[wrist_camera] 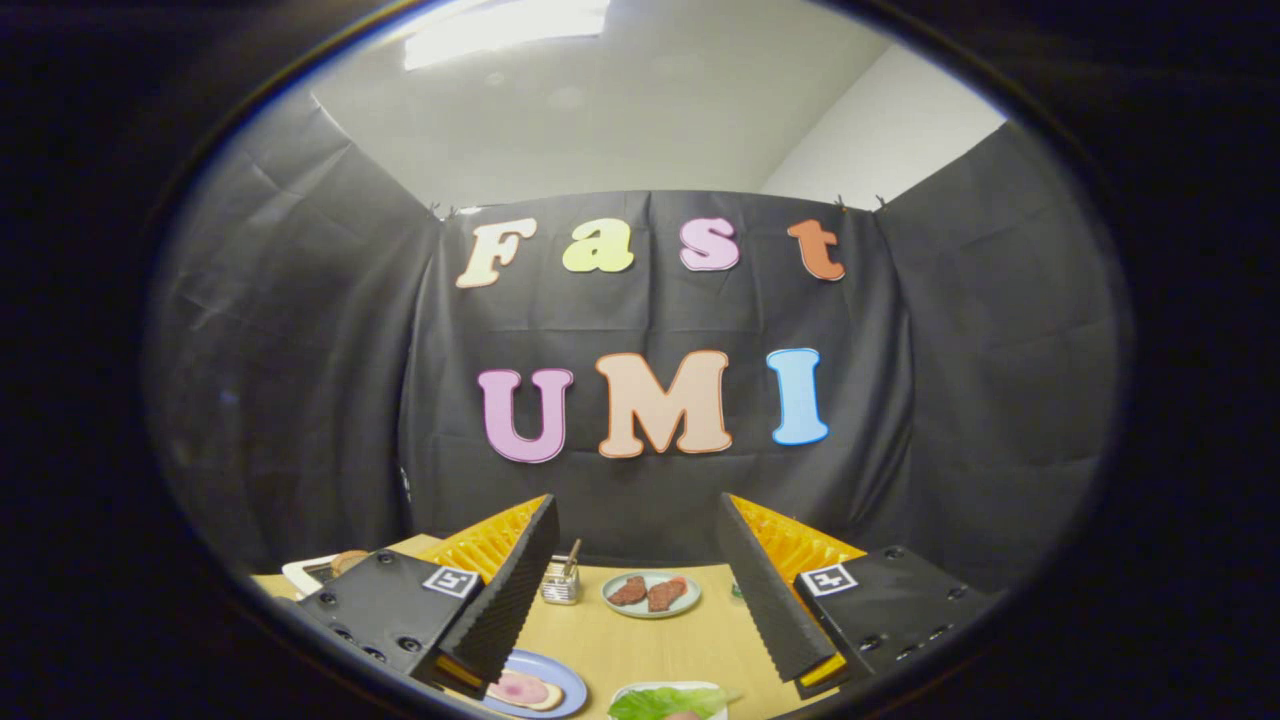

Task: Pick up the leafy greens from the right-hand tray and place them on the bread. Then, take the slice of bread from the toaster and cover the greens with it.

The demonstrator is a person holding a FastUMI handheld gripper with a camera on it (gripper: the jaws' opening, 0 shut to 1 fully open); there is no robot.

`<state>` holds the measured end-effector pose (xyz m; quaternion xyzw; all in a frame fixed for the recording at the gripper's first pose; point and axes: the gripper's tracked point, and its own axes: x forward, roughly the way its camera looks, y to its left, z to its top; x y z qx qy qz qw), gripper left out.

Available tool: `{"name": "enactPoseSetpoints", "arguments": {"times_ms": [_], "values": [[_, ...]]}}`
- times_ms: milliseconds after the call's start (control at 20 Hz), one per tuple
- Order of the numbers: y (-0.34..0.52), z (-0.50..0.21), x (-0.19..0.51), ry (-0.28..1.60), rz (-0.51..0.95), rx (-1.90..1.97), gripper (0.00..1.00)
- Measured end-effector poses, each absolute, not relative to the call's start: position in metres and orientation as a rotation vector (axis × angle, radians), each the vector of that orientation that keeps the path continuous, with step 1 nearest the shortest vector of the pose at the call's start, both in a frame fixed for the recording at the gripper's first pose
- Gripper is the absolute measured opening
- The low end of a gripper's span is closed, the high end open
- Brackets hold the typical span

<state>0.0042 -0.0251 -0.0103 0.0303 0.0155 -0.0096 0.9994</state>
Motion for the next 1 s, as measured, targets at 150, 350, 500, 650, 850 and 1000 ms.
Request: {"name": "enactPoseSetpoints", "arguments": {"times_ms": [150,350,500,650,850,1000], "values": [[-0.027,-0.013,0.007,0.046,0.002,0.039,1.00],[-0.030,-0.022,0.012,0.078,0.045,0.005,1.00],[-0.026,-0.026,0.014,0.096,0.105,-0.020,1.00],[-0.024,-0.033,0.018,0.120,0.167,-0.085,1.00],[-0.021,-0.045,0.020,0.149,0.249,-0.133,1.00],[-0.019,-0.058,0.021,0.172,0.304,-0.169,1.00]]}}
